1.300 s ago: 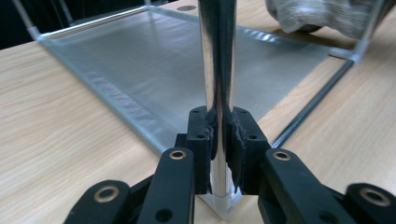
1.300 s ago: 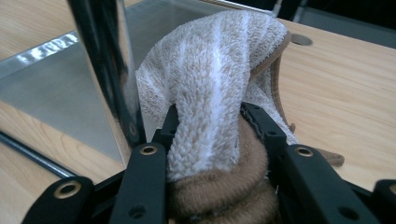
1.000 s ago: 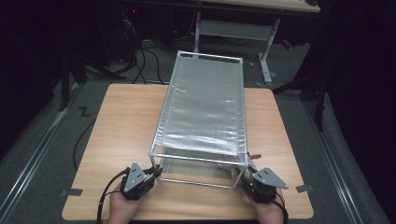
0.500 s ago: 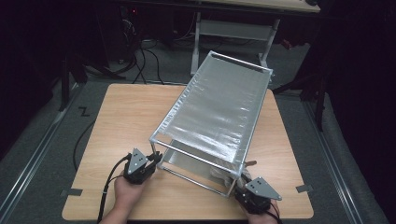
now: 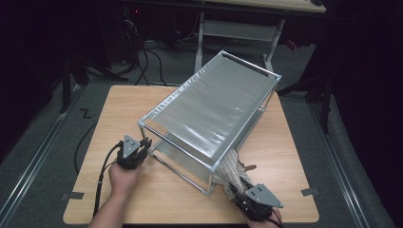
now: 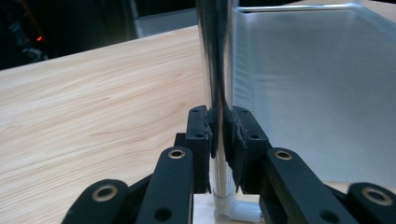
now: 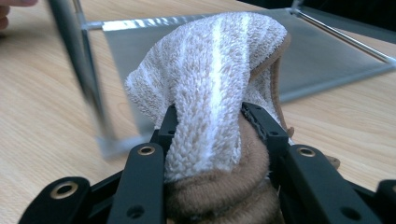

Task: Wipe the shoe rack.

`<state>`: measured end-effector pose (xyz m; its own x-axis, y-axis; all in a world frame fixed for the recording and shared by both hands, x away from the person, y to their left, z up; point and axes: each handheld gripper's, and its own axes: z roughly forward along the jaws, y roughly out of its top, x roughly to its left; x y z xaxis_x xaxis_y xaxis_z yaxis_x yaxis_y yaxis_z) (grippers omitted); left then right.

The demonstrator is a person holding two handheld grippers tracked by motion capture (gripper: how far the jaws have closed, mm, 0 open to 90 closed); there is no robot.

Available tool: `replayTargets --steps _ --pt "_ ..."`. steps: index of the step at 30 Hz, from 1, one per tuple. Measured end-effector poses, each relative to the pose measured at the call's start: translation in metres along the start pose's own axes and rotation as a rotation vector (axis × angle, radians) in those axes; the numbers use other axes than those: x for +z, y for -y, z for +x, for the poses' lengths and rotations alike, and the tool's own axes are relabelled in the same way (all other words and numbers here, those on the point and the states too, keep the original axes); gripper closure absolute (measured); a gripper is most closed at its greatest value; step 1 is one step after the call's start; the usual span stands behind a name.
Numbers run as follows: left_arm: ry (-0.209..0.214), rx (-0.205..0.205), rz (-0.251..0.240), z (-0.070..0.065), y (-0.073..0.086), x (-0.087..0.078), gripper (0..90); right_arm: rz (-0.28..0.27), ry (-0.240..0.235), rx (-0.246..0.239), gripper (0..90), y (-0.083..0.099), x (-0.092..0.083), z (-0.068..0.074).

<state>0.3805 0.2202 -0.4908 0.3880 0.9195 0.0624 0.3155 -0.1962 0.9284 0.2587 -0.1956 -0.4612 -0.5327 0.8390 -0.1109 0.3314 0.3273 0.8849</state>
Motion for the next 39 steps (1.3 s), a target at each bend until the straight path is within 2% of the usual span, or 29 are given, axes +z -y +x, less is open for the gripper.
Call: replayTargets --steps 2,4,6,8,10,12,13,15,16,17,18,19,22,28,31,34,37,39 --pt "-0.022 -0.019 0.006 0.005 0.000 0.000 76.1 0.001 0.007 0.012 63.1 0.002 -0.001 -0.004" --pt "-0.019 -0.040 0.017 0.003 -0.001 -0.004 67.0 -0.003 0.009 0.024 62.9 0.002 -0.002 -0.008" --pt "-0.015 -0.024 0.029 -0.003 -0.001 -0.010 58.1 -0.005 0.009 0.033 62.6 0.002 -0.003 -0.011" --pt "-0.014 -0.010 0.024 -0.011 0.003 -0.021 52.1 -0.007 0.003 0.036 62.1 0.002 -0.002 -0.014" --pt "-0.026 0.001 0.048 -0.017 0.007 -0.034 46.9 -0.010 -0.007 0.031 62.1 0.001 0.001 -0.017" --pt "-0.029 -0.020 0.038 -0.022 0.010 -0.049 45.6 -0.010 -0.013 0.037 62.1 -0.001 0.005 -0.021" --pt "-0.016 -0.042 0.030 -0.023 0.010 -0.056 46.0 -0.010 -0.016 0.041 62.1 -0.002 0.006 -0.022" --pt "0.047 -0.078 0.017 -0.030 0.014 -0.068 47.1 -0.014 -0.013 0.049 62.1 -0.004 0.009 -0.026" --pt "0.092 -0.079 0.017 -0.035 0.015 -0.071 48.0 -0.015 -0.013 0.055 62.0 -0.004 0.011 -0.027" --pt "0.127 -0.062 0.025 -0.042 0.015 -0.072 48.7 -0.016 -0.011 0.058 61.8 -0.005 0.013 -0.029" --pt "0.142 -0.043 0.037 -0.049 0.013 -0.073 50.5 -0.015 -0.008 0.061 61.7 -0.005 0.015 -0.031" --pt "0.163 -0.040 0.034 -0.056 0.010 -0.074 50.6 -0.015 -0.007 0.066 61.6 -0.005 0.016 -0.032" --pt "0.254 -0.044 -0.020 -0.075 0.000 -0.078 49.8 -0.010 0.004 0.076 61.5 -0.005 0.019 -0.036" --pt "0.391 0.029 -0.025 -0.115 -0.003 -0.073 46.0 0.006 0.029 0.097 61.5 -0.001 0.018 -0.041" --pt "0.446 0.072 -0.038 -0.133 -0.005 -0.071 42.8 0.010 0.041 0.101 61.3 0.002 0.014 -0.042" --pt "0.519 0.107 -0.042 -0.153 -0.009 -0.067 41.3 0.014 0.055 0.105 61.2 0.005 0.009 -0.043" --pt "0.532 0.153 -0.048 -0.166 -0.013 -0.063 38.5 0.015 0.069 0.106 61.1 0.008 0.003 -0.043" --pt "0.542 0.159 -0.048 -0.173 -0.016 -0.058 38.4 0.016 0.078 0.109 61.0 0.010 0.000 -0.044"
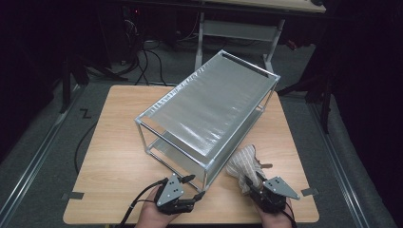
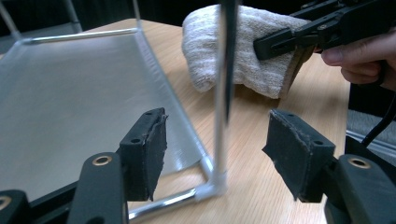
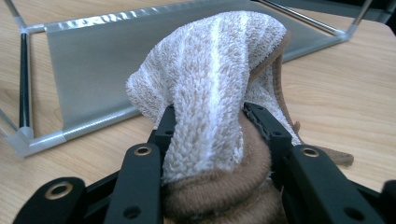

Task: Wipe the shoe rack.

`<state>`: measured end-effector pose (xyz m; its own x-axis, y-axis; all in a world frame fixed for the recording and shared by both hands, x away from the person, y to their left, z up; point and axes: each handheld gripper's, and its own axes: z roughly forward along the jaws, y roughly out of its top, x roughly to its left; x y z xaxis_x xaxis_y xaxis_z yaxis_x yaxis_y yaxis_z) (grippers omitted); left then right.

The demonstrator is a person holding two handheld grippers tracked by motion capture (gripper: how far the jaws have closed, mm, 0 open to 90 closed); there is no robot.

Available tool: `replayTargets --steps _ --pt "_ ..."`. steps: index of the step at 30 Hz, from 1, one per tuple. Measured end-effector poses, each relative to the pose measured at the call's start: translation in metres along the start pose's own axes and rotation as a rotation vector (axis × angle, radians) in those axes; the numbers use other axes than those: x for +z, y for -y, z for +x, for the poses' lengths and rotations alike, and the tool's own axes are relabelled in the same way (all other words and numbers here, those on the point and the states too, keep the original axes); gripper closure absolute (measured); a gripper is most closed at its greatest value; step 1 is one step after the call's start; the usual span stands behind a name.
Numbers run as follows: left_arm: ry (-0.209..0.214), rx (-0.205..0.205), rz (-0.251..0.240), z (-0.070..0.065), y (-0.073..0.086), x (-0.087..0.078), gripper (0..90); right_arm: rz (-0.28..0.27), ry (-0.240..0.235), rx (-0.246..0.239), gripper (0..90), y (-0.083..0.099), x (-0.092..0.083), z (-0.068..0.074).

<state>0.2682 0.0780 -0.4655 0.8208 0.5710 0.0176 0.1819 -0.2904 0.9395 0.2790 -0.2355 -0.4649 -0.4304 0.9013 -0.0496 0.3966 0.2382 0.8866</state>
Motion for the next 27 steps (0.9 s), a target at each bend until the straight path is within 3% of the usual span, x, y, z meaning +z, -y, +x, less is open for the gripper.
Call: replayTargets --steps 3,5,7,14,16,23,27 --pt "-0.002 -0.026 -0.007 0.000 -0.006 0.009 40.0 0.003 0.011 0.007 60.9 0.003 -0.004 -0.001" --pt "-0.017 -0.036 -0.015 0.001 -0.009 0.012 46.6 0.001 0.014 0.006 60.9 0.003 -0.005 -0.001" --pt "-0.006 -0.048 -0.026 0.001 -0.011 0.015 52.0 0.001 0.014 0.007 60.9 0.003 -0.006 -0.002" --pt "-0.037 -0.005 -0.063 -0.003 -0.015 0.015 76.5 -0.006 -0.004 0.004 61.3 -0.001 0.001 0.000" --pt "-0.037 -0.008 -0.063 -0.003 -0.014 0.011 79.7 -0.016 -0.019 0.003 61.5 -0.006 0.006 0.001" --pt "-0.048 -0.027 -0.054 -0.002 -0.003 -0.022 80.1 -0.030 -0.095 -0.048 61.5 -0.035 0.045 0.015" --pt "-0.065 -0.042 -0.042 0.001 0.003 -0.045 80.3 0.016 -0.075 -0.070 61.8 -0.051 0.085 0.018"
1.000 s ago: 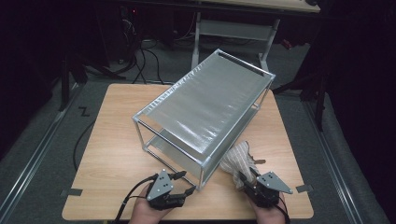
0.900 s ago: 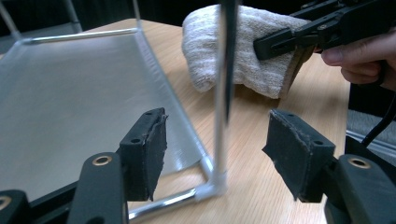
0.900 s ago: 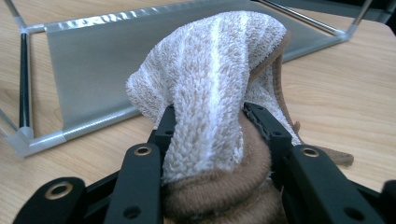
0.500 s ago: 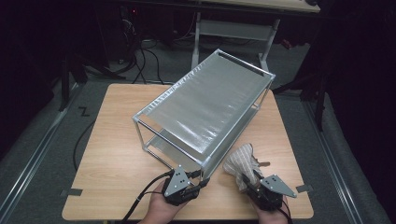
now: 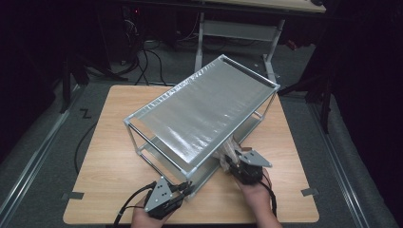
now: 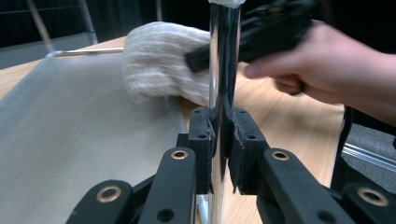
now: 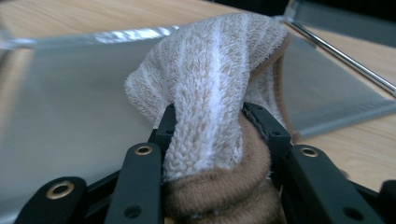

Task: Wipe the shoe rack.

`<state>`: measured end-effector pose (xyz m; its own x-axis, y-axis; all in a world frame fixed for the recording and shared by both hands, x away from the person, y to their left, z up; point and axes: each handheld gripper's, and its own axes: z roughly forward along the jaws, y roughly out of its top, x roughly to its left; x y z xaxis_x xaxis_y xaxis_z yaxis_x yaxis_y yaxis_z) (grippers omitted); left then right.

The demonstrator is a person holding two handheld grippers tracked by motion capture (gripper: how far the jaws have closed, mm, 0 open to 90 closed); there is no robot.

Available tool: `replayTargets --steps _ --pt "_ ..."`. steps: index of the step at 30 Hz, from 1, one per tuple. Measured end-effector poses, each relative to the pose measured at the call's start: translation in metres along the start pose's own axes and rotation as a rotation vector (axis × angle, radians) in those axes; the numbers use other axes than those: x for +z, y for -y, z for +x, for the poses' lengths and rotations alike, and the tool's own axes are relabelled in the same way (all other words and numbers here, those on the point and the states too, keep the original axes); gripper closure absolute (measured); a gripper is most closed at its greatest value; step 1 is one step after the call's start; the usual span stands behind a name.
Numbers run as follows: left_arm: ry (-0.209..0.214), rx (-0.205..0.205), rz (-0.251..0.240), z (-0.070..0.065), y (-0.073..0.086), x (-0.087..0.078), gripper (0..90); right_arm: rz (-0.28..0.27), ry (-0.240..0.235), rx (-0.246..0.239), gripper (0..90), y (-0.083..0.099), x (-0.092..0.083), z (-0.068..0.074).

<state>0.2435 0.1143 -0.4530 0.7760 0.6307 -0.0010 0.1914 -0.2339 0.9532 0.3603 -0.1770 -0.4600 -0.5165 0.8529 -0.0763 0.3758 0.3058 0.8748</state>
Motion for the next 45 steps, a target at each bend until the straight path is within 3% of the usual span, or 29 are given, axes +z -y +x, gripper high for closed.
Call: replayTargets --steps 6,9,10,12,13,15,18,20,23,27,42,45 --pt "-0.031 0.001 0.011 0.009 0.009 -0.025 80.4 0.116 0.033 -0.026 61.9 -0.008 0.054 -0.005" --pt "-0.052 -0.018 0.005 0.016 0.014 -0.031 80.6 0.238 0.020 -0.035 62.8 -0.003 0.076 -0.006" --pt "-0.051 -0.022 -0.002 0.016 0.015 -0.031 80.6 0.223 0.011 -0.028 63.2 -0.001 0.076 -0.008" --pt "-0.060 -0.005 0.001 0.015 0.015 -0.032 80.6 0.229 0.005 -0.010 64.0 -0.002 0.075 -0.008" --pt "-0.063 0.001 0.002 0.015 0.015 -0.033 80.5 0.235 0.018 -0.024 64.3 -0.002 0.074 -0.006" --pt "-0.066 -0.003 -0.001 0.016 0.016 -0.035 80.6 0.241 0.025 -0.042 64.5 -0.001 0.071 -0.004" --pt "-0.076 -0.007 -0.001 0.018 0.016 -0.037 80.7 0.245 0.026 -0.016 64.7 0.003 0.064 -0.002" --pt "-0.076 -0.005 -0.004 0.020 0.017 -0.037 80.7 0.240 0.034 -0.035 64.6 0.007 0.058 -0.004" --pt "-0.080 -0.009 -0.011 0.022 0.018 -0.037 80.7 0.232 0.039 0.000 64.7 0.014 0.048 -0.005" --pt "-0.084 -0.012 -0.017 0.023 0.018 -0.035 80.7 0.234 0.048 0.006 64.6 0.021 0.033 -0.008" --pt "-0.019 0.010 -0.026 0.012 0.016 -0.024 80.6 0.225 0.104 0.066 64.2 0.049 -0.014 -0.018" --pt "-0.017 0.013 -0.026 0.011 0.016 -0.024 80.6 0.176 0.117 0.044 63.9 0.046 -0.018 -0.014"
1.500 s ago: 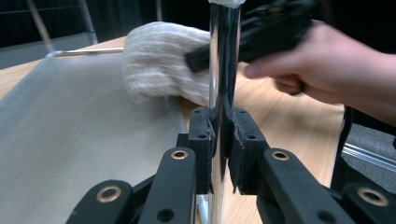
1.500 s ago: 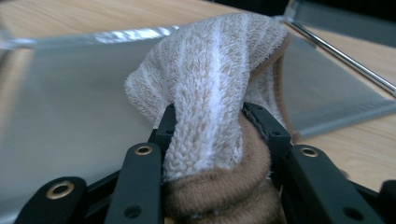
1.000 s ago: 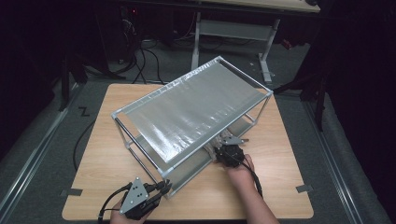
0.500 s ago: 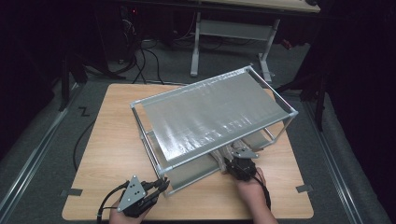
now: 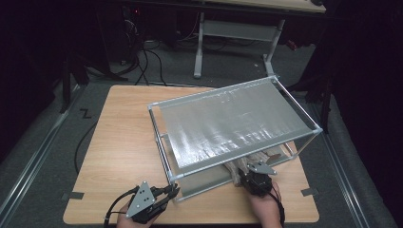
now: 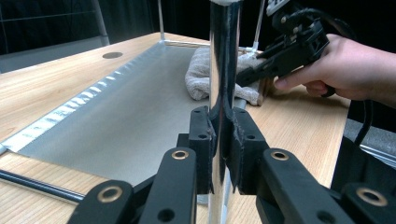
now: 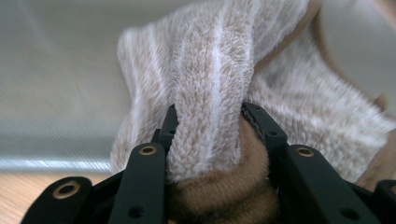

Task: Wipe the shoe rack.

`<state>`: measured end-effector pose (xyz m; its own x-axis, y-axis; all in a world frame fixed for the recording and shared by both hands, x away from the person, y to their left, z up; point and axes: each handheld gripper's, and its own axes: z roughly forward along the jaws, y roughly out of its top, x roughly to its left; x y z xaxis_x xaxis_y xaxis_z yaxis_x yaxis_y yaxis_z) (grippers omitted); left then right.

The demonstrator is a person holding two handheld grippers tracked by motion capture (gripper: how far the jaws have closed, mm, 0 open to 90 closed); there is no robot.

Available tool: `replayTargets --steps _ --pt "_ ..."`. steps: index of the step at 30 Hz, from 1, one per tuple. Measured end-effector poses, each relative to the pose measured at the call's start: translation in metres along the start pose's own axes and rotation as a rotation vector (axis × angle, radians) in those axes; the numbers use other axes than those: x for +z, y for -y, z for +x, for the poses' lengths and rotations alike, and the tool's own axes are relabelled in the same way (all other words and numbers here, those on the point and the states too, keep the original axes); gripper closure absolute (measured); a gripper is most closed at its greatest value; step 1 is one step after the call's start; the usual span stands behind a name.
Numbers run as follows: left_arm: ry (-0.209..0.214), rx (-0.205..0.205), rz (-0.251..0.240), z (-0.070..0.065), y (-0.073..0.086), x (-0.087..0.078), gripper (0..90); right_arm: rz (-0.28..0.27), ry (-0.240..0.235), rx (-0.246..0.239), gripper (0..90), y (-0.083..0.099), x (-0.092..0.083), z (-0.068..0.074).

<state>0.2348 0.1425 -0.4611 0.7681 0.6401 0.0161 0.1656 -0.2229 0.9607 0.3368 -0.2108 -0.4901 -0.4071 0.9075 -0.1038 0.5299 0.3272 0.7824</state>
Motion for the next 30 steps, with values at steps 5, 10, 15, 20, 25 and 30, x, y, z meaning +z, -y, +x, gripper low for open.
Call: replayTargets --steps 5,10,15,20,25,30 --pt "-0.005 0.005 -0.002 -0.001 0.001 0.000 80.3 -0.115 -0.066 -0.027 63.2 -0.015 -0.016 0.025" --pt "-0.008 0.007 -0.003 -0.002 0.001 0.000 80.2 -0.164 -0.171 -0.076 62.4 -0.025 -0.020 0.069" --pt "-0.011 0.017 -0.002 -0.003 0.001 0.000 79.8 -0.133 -0.275 -0.099 62.2 -0.027 -0.006 0.107" --pt "-0.008 0.016 -0.001 -0.003 0.002 0.001 79.7 -0.062 -0.297 -0.161 60.3 -0.019 0.012 0.134" --pt "-0.006 0.016 0.002 -0.003 0.002 0.001 79.7 -0.043 -0.337 -0.138 48.1 -0.018 0.017 0.137" --pt "-0.005 0.020 0.013 -0.002 0.003 0.002 79.3 -0.077 -0.369 -0.093 35.6 -0.021 0.009 0.130"
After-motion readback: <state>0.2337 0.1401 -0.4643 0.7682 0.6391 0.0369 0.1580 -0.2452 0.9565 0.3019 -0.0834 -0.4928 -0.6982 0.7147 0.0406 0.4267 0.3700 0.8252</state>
